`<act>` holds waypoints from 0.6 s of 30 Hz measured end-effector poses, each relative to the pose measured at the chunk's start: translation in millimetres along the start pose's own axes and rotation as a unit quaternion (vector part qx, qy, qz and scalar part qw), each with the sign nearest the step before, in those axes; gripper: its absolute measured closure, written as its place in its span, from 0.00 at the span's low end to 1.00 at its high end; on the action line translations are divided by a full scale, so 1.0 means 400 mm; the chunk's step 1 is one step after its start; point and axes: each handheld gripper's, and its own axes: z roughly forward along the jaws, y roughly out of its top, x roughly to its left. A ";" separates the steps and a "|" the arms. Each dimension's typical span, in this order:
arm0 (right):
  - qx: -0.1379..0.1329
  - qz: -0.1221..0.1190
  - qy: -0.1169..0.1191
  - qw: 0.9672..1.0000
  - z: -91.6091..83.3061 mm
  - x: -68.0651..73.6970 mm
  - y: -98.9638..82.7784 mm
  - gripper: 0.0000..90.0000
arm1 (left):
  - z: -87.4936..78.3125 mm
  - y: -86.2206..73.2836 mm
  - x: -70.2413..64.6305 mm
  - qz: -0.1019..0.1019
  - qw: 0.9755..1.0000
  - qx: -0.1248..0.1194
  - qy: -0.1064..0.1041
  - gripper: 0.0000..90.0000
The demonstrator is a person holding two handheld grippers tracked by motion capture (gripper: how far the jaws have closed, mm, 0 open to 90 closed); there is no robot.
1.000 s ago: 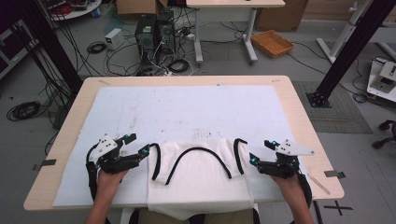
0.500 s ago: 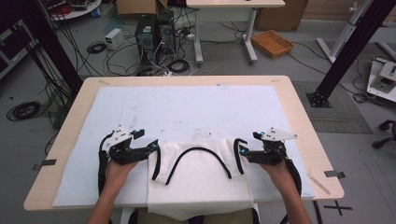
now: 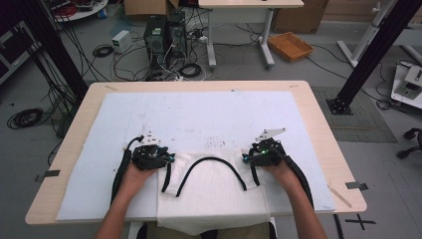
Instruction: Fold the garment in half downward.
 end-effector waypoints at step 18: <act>-0.115 -0.015 -0.081 0.990 -0.054 -0.016 0.030 0.92 | -0.049 0.041 0.040 -0.100 0.978 -0.186 0.006 0.91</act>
